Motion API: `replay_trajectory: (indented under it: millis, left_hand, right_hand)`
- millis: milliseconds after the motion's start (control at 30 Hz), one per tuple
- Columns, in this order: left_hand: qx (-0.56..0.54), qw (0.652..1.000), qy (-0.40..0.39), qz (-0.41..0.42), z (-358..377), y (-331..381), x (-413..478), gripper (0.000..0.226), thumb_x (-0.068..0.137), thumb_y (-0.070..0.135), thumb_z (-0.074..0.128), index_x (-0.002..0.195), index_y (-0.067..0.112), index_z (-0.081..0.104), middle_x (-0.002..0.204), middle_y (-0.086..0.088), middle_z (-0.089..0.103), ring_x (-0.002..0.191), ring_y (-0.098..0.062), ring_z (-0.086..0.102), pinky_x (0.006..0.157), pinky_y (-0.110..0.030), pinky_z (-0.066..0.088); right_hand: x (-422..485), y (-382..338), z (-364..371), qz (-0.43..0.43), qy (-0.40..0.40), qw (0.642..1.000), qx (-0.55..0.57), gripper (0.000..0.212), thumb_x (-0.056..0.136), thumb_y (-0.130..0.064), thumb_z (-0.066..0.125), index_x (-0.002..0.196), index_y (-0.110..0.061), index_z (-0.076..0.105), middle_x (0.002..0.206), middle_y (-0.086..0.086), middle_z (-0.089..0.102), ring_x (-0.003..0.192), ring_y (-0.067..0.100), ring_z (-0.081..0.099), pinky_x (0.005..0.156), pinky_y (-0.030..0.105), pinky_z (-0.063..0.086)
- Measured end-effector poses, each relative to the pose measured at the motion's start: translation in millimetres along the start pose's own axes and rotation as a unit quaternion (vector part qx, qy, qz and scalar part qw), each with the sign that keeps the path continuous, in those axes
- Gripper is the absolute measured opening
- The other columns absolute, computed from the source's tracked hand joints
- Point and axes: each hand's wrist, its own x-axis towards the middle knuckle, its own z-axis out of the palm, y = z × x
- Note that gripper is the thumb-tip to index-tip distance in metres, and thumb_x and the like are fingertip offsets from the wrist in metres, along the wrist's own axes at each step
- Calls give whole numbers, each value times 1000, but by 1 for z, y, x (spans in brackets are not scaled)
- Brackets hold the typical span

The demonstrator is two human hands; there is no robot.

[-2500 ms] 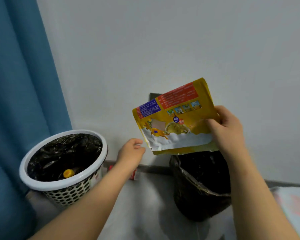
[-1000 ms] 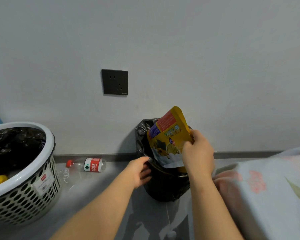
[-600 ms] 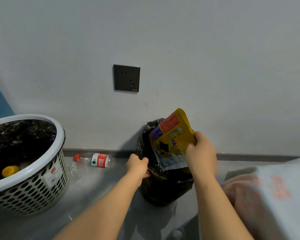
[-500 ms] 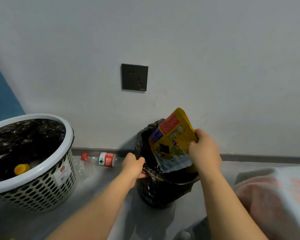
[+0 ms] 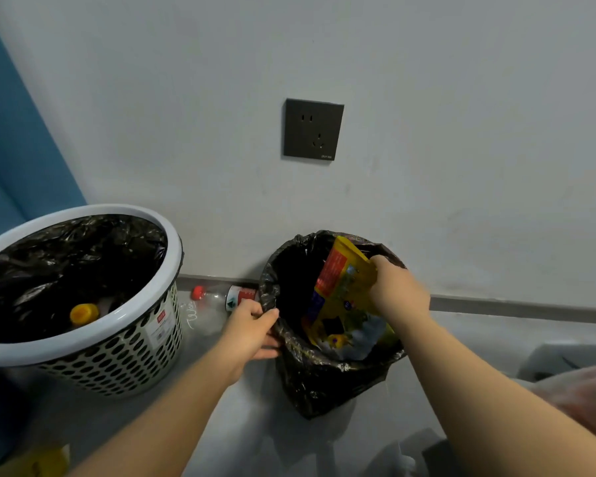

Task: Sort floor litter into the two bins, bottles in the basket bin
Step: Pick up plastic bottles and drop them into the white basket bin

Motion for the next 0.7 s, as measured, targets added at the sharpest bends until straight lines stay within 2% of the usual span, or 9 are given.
replay_trajectory:
  millis: [100, 167, 300, 400, 467, 533, 600, 700]
  left_hand:
    - [1, 1000, 3, 11, -10, -1, -3, 11, 95, 23, 51, 91, 13, 50, 82, -8, 54, 66, -19, 60, 62, -31, 56]
    - [10, 1000, 10, 21, -20, -1, -3, 8, 95, 20, 51, 88, 16, 52, 80, -7, 55, 67, -19, 60, 70, -34, 55]
    - [52, 996, 46, 48, -43, -6, 3, 7, 94, 12, 48, 90, 14, 54, 81, -5, 57, 67, -17, 59, 65, -29, 50]
    - [93, 990, 79, 68, -66, -18, 9, 7, 94, 10, 48, 98, 12, 54, 86, -6, 59, 64, -14, 58, 58, -23, 43]
    - [145, 982, 95, 74, -84, -32, 14, 8, 93, 12, 50, 99, 13, 55, 88, -7, 63, 66, -12, 60, 60, -25, 44]
    - [173, 977, 103, 64, -102, -51, 21, 11, 91, 10, 49, 91, 18, 55, 85, -7, 64, 73, -19, 62, 70, -31, 49]
    - [182, 976, 110, 47, -116, -70, 27, 21, 89, 7, 50, 79, 25, 51, 79, -4, 62, 80, -27, 62, 79, -38, 49]
    - [223, 968, 112, 30, -128, -97, 36, 18, 89, 8, 51, 81, 24, 48, 87, -6, 63, 85, -27, 59, 80, -35, 48]
  right_hand:
    - [2, -1, 12, -3, 29, 998, -47, 51, 90, -9, 39, 140, -21, 32, 136, 11, 48, 122, 35, 41, 92, 42, 38]
    - [-3, -17, 14, -25, 75, 997, -21, 54, 90, -16, 43, 142, -21, 32, 141, 9, 43, 126, 35, 37, 98, 43, 34]
    - [-28, -77, 16, -172, 138, 971, 93, 41, 89, -21, 50, 130, -18, 51, 130, 4, 54, 118, 29, 46, 93, 38, 38]
    - [-60, -126, 35, -299, 119, 933, 163, 32, 80, -18, 50, 109, -12, 64, 106, 8, 65, 95, 32, 57, 79, 39, 48]
    - [-75, -150, 56, -341, 76, 921, 170, 32, 80, -17, 46, 106, -12, 64, 102, 9, 66, 92, 31, 58, 78, 38, 49]
    - [-77, -165, 81, -315, -21, 934, 169, 36, 86, -12, 44, 119, -13, 57, 116, 8, 60, 106, 29, 52, 88, 37, 44]
    - [-69, -170, 110, -242, -108, 951, 159, 40, 89, -11, 44, 128, -16, 49, 126, 9, 53, 117, 28, 45, 95, 36, 41]
    - [-53, -168, 150, -150, -183, 965, 111, 41, 91, -14, 42, 131, -18, 44, 133, 9, 46, 123, 29, 43, 100, 40, 41]
